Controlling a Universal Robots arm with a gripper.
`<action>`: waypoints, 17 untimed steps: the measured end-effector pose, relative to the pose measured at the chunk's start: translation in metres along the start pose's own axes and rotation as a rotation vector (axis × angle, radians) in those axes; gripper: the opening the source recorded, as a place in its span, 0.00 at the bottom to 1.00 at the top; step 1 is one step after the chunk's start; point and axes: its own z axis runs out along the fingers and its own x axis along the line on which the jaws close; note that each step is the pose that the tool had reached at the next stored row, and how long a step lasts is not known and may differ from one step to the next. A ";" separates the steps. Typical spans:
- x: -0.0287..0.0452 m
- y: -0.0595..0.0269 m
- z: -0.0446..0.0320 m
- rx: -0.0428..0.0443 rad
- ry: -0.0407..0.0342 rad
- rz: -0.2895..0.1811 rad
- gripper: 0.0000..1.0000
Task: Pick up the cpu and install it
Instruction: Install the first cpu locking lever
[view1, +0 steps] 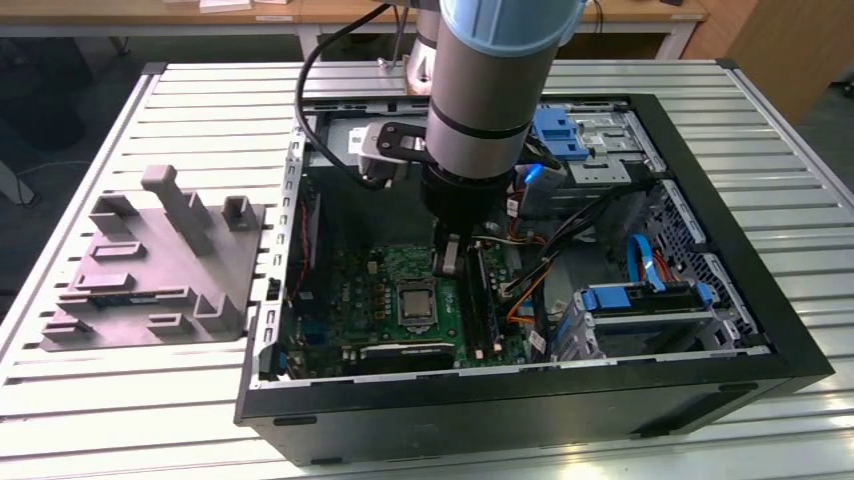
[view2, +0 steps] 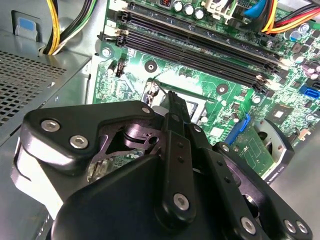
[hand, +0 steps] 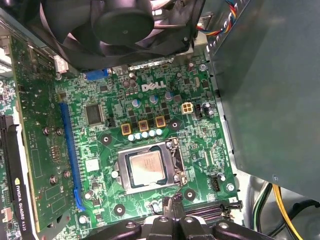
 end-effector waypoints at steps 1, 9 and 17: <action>0.0001 -0.0001 0.0007 -0.0007 -0.0031 -0.002 0.11; 0.0040 -0.0009 0.0022 0.0024 -0.0067 -0.044 0.11; 0.0066 -0.0014 0.0049 0.0016 -0.0004 -0.116 0.11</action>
